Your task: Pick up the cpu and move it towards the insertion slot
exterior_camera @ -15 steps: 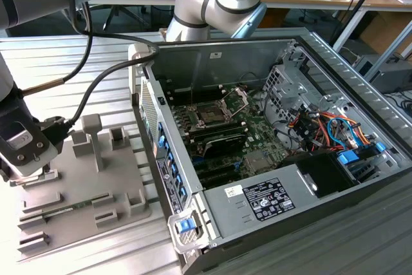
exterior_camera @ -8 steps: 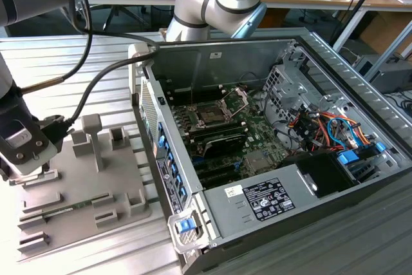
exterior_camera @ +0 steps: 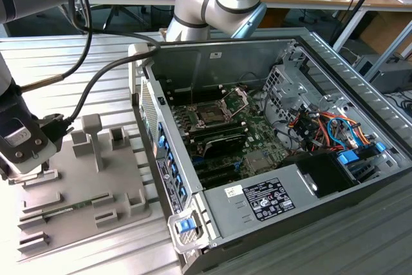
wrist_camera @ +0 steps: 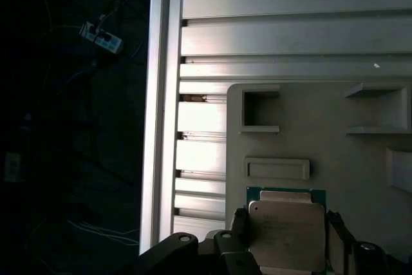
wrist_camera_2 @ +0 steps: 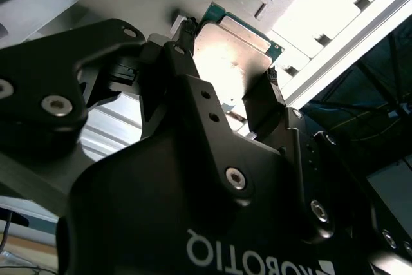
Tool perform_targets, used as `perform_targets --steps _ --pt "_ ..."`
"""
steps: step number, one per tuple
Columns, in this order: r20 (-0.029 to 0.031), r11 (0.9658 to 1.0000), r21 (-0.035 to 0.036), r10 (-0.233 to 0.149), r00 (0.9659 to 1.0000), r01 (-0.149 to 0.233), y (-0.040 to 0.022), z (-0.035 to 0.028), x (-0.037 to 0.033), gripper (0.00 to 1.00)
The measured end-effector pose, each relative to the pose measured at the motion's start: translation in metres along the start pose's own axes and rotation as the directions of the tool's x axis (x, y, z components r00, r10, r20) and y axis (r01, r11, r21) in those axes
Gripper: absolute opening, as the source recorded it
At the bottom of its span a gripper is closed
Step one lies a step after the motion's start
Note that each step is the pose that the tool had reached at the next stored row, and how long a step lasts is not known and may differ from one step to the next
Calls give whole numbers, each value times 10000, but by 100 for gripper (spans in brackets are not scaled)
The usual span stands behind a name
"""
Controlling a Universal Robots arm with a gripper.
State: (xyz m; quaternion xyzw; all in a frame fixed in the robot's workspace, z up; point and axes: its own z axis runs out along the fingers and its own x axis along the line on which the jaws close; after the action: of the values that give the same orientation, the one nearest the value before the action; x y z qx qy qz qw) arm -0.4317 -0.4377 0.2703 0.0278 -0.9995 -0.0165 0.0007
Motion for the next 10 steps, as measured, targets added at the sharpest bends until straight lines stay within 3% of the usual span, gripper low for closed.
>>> perform_targets --steps 10 --pt "0 10000 0 0 10000 0 2 -48 0 55"
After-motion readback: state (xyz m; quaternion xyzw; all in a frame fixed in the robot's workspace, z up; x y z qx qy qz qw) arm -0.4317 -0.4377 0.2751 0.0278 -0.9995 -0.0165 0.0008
